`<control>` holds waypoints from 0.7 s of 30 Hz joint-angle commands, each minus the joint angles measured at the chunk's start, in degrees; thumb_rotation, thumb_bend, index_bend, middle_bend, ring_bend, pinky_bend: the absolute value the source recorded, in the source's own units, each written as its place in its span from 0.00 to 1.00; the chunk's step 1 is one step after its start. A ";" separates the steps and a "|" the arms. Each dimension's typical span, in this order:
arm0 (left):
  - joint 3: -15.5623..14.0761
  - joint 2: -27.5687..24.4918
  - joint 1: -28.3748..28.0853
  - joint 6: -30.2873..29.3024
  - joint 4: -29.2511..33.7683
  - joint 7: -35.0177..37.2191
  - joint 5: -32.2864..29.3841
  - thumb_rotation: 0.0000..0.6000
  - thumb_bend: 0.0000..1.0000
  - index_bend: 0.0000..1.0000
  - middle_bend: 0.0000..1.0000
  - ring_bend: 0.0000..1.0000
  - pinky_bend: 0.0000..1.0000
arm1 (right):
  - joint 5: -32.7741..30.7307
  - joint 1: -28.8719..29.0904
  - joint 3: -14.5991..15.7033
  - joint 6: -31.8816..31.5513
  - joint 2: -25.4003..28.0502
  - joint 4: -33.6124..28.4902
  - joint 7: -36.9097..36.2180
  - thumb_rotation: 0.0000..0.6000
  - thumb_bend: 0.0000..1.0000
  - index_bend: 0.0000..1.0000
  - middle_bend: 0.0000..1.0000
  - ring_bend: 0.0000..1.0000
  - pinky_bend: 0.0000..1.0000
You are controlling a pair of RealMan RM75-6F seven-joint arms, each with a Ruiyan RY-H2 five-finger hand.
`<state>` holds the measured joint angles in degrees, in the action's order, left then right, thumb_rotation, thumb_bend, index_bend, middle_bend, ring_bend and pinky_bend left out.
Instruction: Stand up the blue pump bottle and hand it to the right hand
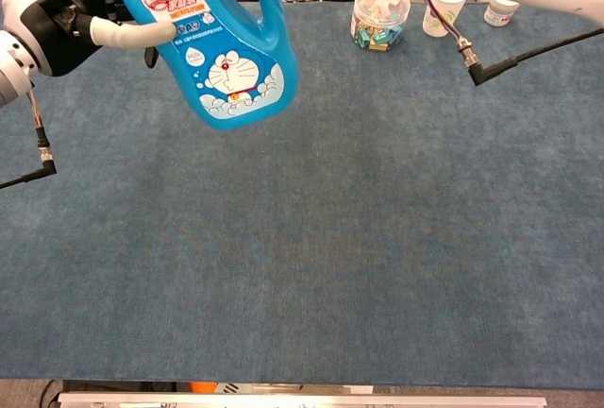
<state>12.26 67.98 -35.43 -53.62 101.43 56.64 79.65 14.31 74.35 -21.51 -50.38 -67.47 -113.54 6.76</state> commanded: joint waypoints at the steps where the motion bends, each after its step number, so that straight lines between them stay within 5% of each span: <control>1: 0.04 0.09 -0.09 0.07 0.00 -0.08 -0.12 1.00 0.22 0.45 0.47 0.36 0.63 | -0.28 0.22 -0.10 -0.35 -0.32 0.07 0.30 1.00 0.34 0.40 0.36 0.26 0.27; 7: 0.15 0.27 -0.28 0.27 0.08 0.03 -0.40 1.00 0.22 0.45 0.47 0.36 0.63 | -0.72 0.54 -0.42 -2.06 -1.69 0.42 0.88 1.00 0.45 0.45 0.39 0.29 0.31; 21: 0.19 0.45 -0.22 0.87 -0.57 1.12 -1.16 1.00 0.22 0.44 0.46 0.35 0.63 | -1.25 0.59 -1.02 -6.14 -5.43 1.56 2.51 1.00 0.51 0.55 0.47 0.40 0.45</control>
<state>12.45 68.40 -35.65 -52.78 100.90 57.70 78.51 13.09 74.97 -22.43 -56.32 -72.70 -112.06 9.13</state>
